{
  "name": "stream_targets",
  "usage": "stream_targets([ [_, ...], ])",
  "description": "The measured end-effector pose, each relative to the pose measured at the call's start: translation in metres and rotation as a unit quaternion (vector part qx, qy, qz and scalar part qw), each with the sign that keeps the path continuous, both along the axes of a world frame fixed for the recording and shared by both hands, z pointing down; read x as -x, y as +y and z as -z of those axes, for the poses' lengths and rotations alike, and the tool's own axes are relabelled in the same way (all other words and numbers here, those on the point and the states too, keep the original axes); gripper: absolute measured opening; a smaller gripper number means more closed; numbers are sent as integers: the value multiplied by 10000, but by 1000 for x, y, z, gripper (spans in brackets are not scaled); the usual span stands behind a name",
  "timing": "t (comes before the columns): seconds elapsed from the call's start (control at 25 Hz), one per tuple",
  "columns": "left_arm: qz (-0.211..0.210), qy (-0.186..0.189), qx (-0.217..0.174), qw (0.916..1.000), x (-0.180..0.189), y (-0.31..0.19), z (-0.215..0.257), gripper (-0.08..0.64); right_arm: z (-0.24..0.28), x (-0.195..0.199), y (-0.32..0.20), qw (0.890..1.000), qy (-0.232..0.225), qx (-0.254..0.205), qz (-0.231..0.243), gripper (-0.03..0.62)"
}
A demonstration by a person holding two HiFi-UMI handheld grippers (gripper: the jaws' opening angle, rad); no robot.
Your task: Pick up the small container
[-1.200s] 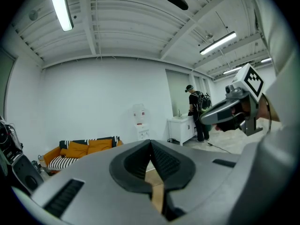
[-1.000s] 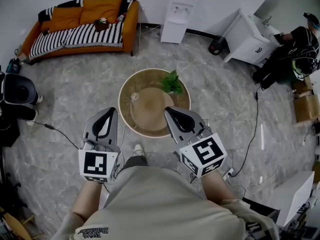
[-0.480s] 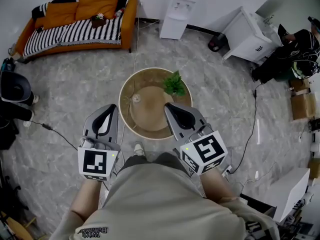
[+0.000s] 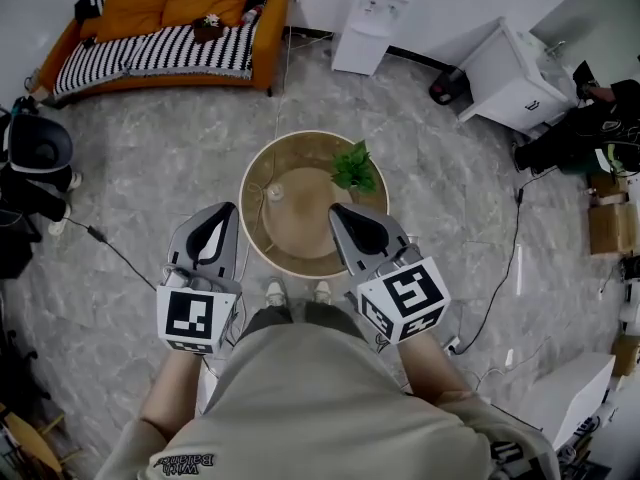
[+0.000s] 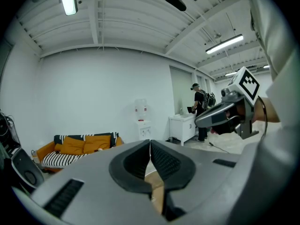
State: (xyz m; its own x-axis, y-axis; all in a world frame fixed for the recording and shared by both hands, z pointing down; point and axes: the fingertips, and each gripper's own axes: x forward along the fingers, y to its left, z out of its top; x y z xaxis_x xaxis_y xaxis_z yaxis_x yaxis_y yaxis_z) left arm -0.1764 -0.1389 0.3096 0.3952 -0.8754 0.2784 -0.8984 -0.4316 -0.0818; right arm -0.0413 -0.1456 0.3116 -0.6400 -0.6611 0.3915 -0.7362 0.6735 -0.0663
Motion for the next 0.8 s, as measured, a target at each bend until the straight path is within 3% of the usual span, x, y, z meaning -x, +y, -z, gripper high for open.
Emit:
stream_targets([
  [0.28, 207, 32, -50, 9998, 3, -21, -8, 11, -16, 5, -16, 9998, -11, 4, 190, -3],
  [0.52, 280, 36, -340, 9990, 2, -58, -28, 246, -26, 13, -39, 9996, -99, 31, 281, -3],
  [0.64, 187, -139, -431, 9988, -5, -78, -45, 306, -32, 14, -57, 9995, -126, -2, 302, -3],
  [0.8, -7, -272, -294, 9992, -18, -104, -78, 334, -50, 10, -86, 9995, -215, 65, 208, -3],
])
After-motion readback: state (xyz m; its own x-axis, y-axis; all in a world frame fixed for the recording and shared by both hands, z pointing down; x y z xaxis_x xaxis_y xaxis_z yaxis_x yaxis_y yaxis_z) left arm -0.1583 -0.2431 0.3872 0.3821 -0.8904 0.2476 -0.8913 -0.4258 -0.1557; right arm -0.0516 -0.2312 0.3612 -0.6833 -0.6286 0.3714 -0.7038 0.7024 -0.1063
